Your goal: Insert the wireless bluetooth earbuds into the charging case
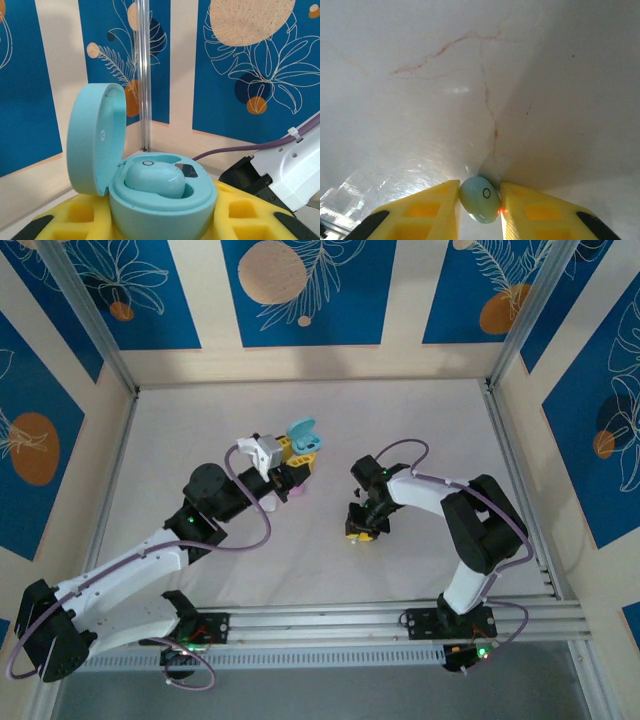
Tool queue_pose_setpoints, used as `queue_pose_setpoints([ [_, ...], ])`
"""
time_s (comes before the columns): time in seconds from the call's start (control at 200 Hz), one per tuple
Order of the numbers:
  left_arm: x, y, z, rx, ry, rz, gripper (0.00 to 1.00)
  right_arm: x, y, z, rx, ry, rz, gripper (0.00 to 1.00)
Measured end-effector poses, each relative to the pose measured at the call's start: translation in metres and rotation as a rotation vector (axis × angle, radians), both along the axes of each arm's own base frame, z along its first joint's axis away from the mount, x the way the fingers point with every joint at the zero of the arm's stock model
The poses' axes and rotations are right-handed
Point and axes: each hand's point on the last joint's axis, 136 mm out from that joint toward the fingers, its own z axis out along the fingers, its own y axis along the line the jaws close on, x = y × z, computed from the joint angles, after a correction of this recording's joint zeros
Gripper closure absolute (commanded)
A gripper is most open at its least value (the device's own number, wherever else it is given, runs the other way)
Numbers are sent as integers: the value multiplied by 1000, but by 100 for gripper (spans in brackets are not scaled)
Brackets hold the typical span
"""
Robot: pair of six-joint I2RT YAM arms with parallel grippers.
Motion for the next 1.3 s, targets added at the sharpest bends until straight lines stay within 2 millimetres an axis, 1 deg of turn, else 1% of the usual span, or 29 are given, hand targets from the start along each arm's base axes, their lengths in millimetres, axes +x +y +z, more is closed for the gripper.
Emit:
queue_pose_setpoints([
  [0.13, 0, 0, 0, -1, 0, 0, 76, -1, 1, 4, -10, -22, 9, 75],
  [0.185, 0, 0, 0, -1, 0, 0, 76, -1, 1, 11, -6, -38, 10, 76],
  [0.255, 0, 0, 0, 0, 0, 1, 76, 0, 0, 24, 7, -71, 6, 76],
  [0.355, 0, 0, -2, 3, 3, 1, 76, 8, -2, 55, 44, -148, -20, 76],
  [0.505, 3, -3, -13, 21, 21, 2, 76, 29, -7, 117, 133, -302, -83, 76],
  [0.58, 5, -5, -20, 33, 32, 2, 76, 35, -11, 142, 168, -362, -110, 76],
  [0.795, 14, -14, -44, 81, 74, 0, 77, 41, -17, 200, 238, -482, -160, 76],
  [0.97, 18, -23, -61, 117, 100, -20, 78, 44, -18, 253, 310, -599, -176, 76],
  [1.105, 18, -28, -69, 138, 99, -35, 78, 43, -15, 282, 370, -657, -172, 76],
  [1.301, 14, -34, -74, 158, 95, -62, 78, 41, 2, 305, 441, -683, -127, 76],
])
